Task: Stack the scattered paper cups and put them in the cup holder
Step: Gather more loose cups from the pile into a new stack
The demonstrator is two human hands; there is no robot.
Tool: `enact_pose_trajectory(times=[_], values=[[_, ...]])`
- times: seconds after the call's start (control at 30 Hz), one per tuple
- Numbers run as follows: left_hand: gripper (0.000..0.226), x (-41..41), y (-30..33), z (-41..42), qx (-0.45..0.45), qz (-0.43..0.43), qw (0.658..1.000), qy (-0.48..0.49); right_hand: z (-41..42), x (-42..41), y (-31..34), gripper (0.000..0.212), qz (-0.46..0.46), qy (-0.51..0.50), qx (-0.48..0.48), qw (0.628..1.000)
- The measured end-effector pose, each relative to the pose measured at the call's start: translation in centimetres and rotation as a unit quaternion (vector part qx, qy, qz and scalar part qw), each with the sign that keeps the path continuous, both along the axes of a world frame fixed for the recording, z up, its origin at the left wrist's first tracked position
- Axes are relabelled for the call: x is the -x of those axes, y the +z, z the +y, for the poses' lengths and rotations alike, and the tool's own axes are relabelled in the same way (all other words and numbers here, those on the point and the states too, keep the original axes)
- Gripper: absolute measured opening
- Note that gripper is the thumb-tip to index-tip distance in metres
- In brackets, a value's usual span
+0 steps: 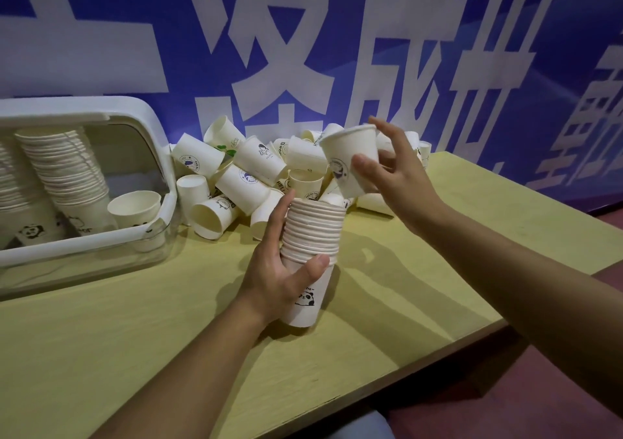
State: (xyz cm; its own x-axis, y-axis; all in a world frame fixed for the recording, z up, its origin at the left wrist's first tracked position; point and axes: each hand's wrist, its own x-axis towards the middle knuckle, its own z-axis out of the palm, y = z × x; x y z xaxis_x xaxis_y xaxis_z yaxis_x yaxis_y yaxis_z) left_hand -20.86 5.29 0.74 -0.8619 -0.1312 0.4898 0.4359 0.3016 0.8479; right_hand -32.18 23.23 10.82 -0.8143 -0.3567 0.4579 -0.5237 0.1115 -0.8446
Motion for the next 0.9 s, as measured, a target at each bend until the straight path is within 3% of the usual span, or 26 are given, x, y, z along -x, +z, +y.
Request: enact_pose_trajectory(times=[0.23, 0.4, 0.57, 0.63, 0.73, 0.9], values=[[0.095, 0.1, 0.0, -0.2, 0.01, 0.023, 0.999, 0.031, -3.6, -3.4, -2.1, 0.06, -0.019, 0.076, -0.016, 0.997], [0.098, 0.3, 0.2, -0.9, -0.008, 0.056, 0.992, 0.11, -4.4, -3.8, -4.9, 0.041, -0.004, 0.074, -0.046, 0.996], [0.094, 0.4, 0.4, -1.2, -0.018, 0.055, 0.988, 0.14, -4.3, 0.1, -4.2, 0.041, 0.105, -0.066, -0.123, 0.985], [0.092, 0.4, 0.4, -1.2, -0.03, 0.051, 0.988, 0.139, -4.4, 3.2, -3.7, 0.048, 0.137, -0.158, -0.199, 0.958], [0.093, 0.2, 0.6, -1.1, -0.032, 0.042, 0.99, 0.129, -4.3, 7.4, -3.8, 0.062, 0.113, -0.248, -0.272, 0.923], [0.097, 0.0, 0.6, -1.1, -0.048, 0.014, 0.992, 0.112, -4.0, 10.9, -4.9, 0.06, 0.103, -0.251, -0.26, 0.927]])
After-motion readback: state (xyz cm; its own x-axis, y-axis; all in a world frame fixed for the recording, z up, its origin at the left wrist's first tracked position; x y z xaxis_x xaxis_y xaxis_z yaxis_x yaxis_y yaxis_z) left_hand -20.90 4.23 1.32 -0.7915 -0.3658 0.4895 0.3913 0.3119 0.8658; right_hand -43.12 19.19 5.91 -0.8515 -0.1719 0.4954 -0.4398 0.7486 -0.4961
